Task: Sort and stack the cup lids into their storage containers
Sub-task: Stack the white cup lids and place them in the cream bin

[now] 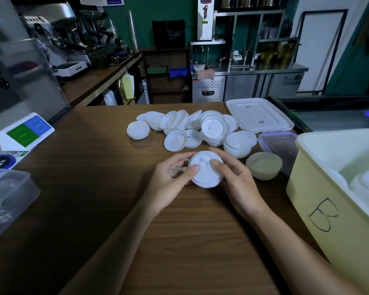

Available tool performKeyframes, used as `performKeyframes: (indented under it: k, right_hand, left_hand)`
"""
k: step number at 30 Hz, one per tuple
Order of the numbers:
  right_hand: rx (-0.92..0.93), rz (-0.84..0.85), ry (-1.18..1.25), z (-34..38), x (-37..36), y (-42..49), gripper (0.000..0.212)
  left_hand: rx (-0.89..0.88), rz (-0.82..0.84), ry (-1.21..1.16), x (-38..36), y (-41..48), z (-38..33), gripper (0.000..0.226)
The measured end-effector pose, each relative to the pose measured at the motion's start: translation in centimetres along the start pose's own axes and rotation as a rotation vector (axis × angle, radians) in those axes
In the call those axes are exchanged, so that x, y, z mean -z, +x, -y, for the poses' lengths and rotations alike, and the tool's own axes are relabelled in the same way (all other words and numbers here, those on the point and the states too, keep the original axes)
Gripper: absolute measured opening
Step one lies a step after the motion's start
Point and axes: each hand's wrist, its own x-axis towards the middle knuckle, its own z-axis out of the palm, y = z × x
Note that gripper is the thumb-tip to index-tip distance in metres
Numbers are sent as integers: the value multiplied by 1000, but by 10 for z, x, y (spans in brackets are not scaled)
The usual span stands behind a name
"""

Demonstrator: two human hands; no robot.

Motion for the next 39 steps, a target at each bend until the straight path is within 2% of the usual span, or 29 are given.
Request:
performKeyframes:
  k: [4,7,13,19,23,34,36,39]
  right_hand:
    - [11,38,-71,2,0,-3,43]
    - [17,83,-131,5,-2,-6,54]
    - [34,69,-149,7,1,-5,58]
    - [-5,-11,-32,5,1,-3,44]
    - [8,-68,-44,3,3,0,35]
    - [2,-81,-21,1,4,1,32]
    - [1,-110,-19,-1,3,1,32]
    - [-41,-168,37,0,2,3,37]
  left_hand:
    - [-29,-49,46,0,2,4,40]
    - [-32,-96,37,0,3,6,39]
    - [-79,-32,47,-5,-1,1,36]
    - [-54,61,65,-6,-3,0,66]
    - [-60,72,30,-8,-4,0,67]
    - [-87,98,50,-7,-3,4,69]
    - [-119,107,191,-2,-2,4,73]
    - [-212,13,618,19,3,8,82]
